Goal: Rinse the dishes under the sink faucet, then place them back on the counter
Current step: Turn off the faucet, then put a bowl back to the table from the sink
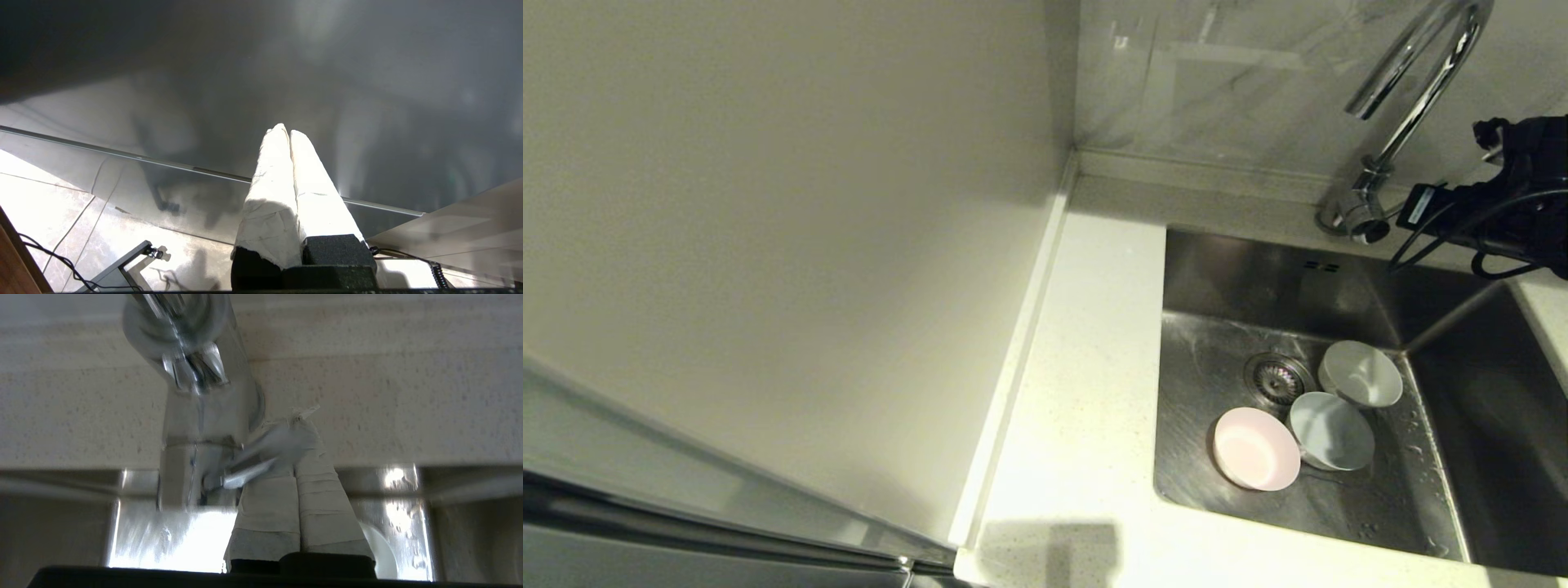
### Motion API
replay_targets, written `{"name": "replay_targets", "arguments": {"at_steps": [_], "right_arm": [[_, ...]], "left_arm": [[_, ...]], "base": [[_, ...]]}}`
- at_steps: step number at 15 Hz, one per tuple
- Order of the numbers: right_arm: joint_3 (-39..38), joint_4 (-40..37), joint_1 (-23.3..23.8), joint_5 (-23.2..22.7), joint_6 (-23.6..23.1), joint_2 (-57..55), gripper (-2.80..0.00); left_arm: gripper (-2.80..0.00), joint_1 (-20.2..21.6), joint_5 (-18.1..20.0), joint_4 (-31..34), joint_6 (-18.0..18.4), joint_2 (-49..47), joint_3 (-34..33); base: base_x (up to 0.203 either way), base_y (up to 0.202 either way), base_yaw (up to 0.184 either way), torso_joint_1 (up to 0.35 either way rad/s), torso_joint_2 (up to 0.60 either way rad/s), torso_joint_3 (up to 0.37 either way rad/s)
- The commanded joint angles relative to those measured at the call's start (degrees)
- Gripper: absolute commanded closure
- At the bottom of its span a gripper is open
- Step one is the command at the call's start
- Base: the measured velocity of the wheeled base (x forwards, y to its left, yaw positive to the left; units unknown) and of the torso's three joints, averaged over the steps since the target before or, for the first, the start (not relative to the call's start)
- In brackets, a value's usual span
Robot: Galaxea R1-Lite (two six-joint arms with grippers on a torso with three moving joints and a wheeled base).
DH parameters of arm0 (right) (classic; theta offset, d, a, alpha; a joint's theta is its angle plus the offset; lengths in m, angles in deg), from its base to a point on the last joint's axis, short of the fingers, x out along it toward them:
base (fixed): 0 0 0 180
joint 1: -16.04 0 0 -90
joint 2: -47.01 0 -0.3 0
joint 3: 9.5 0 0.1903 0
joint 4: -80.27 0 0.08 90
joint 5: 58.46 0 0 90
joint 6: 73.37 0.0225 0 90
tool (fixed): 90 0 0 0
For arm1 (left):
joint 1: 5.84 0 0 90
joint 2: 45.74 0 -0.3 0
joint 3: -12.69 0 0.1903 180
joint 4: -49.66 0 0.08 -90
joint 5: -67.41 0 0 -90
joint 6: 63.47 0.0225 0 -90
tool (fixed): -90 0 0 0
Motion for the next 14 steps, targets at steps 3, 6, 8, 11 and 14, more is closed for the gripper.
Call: {"name": "replay_targets", "arguments": {"at_steps": [3, 6, 8, 11, 14], "right_arm": [[-1.35, -0.28, 0.99, 0.51, -0.03, 0.24, 0.00], [-4.63, -0.30, 2.93, 1.14, -0.37, 2.15, 0.00], [-9.13, -0.27, 4.96, 1.15, -1.91, 4.57, 0.00], [-18.42, -0.51, 8.34, 0.92, -3.70, 11.21, 0.00], [-32.79, -1.10, 13.46, -1.90, -9.50, 20.24, 0.00]], "left_arm": [[0.00, 0.02, 0.00, -0.01, 0.00, 0.18, 0.00], [0.00, -0.06, -0.05, -0.01, 0.00, 0.18, 0.00], [0.00, 0.02, 0.02, -0.01, 0.00, 0.18, 0.00], [0.00, -0.06, -0.05, -0.01, 0.00, 0.18, 0.00], [0.00, 0.02, 0.02, -0.01, 0.00, 0.18, 0.00]], "base": [[0.000, 0.000, 0.000, 0.000, 0.00, 0.000], [0.000, 0.000, 0.000, 0.000, 0.00, 0.000], [0.000, 0.000, 0.000, 0.000, 0.00, 0.000], [0.000, 0.000, 0.000, 0.000, 0.00, 0.000], [0.000, 0.000, 0.000, 0.000, 0.00, 0.000]]}}
